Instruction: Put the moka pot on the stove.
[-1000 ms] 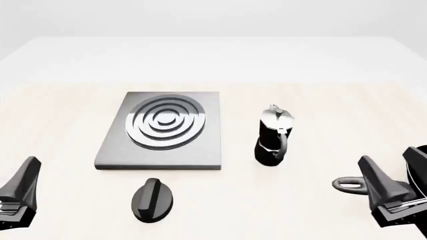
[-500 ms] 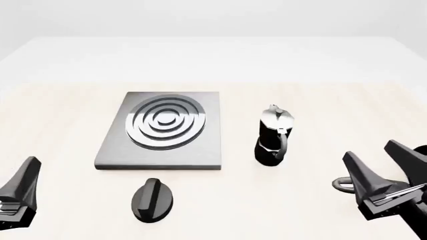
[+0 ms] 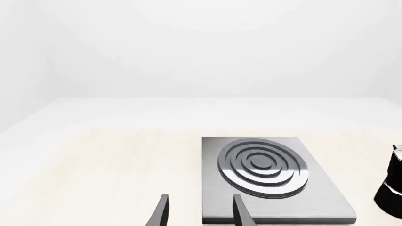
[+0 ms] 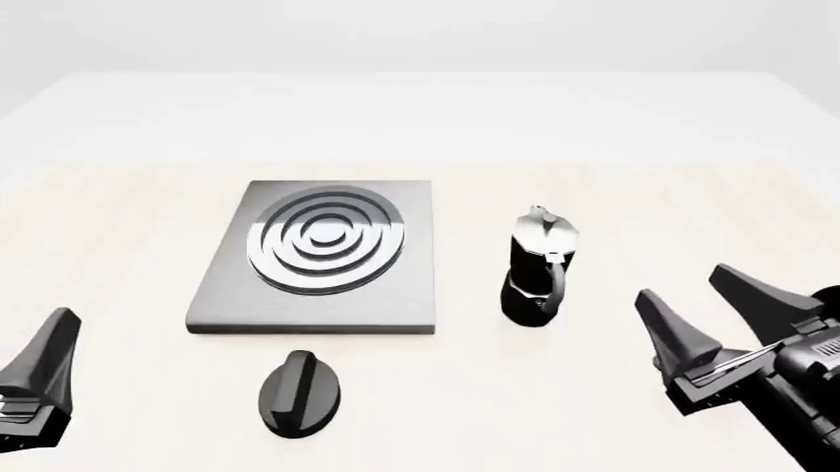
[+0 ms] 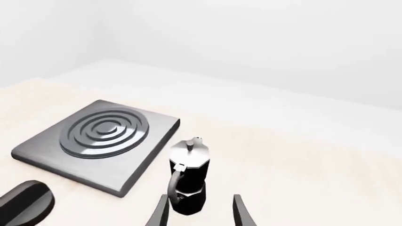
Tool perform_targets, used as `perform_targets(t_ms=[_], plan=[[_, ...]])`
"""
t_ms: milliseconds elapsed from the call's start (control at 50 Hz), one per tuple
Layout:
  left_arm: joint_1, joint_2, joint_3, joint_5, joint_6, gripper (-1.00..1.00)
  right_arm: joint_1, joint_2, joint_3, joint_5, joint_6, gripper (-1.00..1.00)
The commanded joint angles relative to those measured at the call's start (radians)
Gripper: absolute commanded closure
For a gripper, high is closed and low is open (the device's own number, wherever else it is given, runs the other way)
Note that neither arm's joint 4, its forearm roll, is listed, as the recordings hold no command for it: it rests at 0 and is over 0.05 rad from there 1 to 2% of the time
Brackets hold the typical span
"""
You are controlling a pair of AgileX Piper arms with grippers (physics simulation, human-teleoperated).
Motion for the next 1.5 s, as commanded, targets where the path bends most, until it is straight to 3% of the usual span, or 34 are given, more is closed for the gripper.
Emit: perform_targets(t_ms=[20,220,540,1500], plan=[[0.0,0.0,0.0,0.0,0.0,-1.0,0.029,0.148,0.0,-0.138,0.006,-1.0],[0.0,0.0,0.0,0.0,0.0,-1.0,0.052,0.324,-0.007,-0.293,0.016,-1.0],[0.0,0.0,0.0,0.0,0.0,-1.0,0.079,0.503,-0.009,-0.443,0.047,-1.0],[0.0,0.0,0.0,0.0,0.0,-1.0,0.09,0.881,-0.115,-0.657,0.096,-1.0]])
